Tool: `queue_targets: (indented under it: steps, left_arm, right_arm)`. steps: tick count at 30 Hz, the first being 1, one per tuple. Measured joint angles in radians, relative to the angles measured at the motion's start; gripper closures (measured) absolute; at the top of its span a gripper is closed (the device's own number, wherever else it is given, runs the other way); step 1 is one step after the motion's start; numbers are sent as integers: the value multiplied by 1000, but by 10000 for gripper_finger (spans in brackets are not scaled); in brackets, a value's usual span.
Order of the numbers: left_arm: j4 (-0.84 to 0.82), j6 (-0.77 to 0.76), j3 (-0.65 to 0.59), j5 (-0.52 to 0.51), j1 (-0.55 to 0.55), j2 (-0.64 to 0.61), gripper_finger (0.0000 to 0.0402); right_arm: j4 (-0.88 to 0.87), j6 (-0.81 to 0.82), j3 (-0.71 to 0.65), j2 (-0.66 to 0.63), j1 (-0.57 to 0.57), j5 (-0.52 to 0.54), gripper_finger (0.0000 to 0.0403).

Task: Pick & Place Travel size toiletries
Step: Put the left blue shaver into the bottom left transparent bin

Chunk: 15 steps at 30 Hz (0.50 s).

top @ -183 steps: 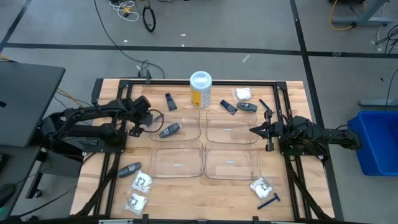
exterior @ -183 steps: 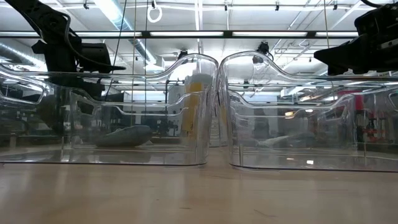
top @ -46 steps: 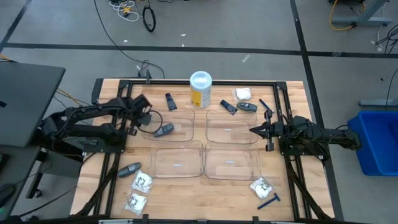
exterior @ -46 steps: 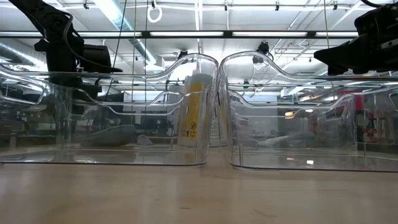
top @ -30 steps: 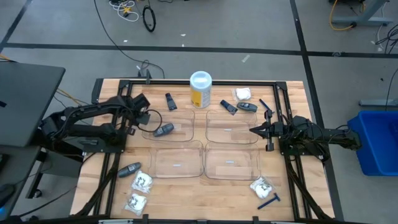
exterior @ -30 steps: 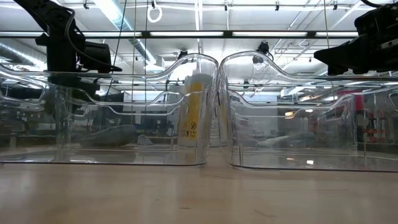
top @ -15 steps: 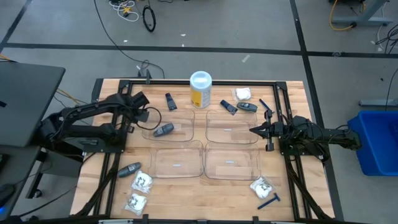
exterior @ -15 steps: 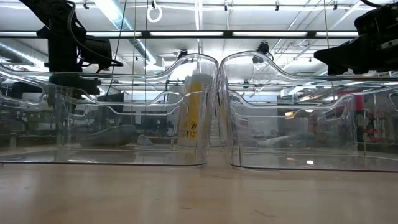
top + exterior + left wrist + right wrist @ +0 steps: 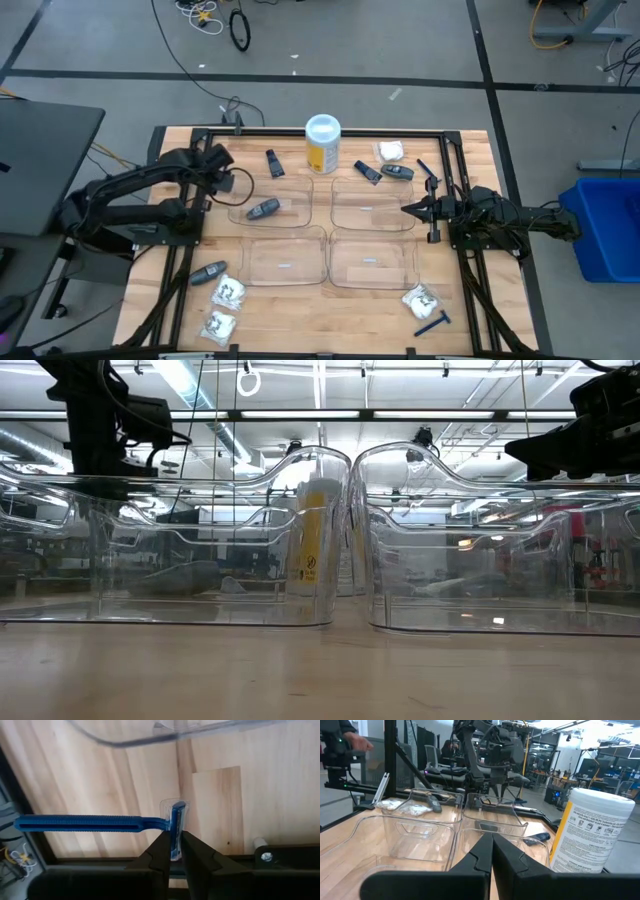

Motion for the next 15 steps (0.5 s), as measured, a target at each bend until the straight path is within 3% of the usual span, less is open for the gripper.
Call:
queue_targets:
  steps: [15]
  left_arm:
    - [-81, -20, 15, -42, 0, -62, 356]
  right_arm:
    - [0, 0, 0, 0, 0, 0, 390]
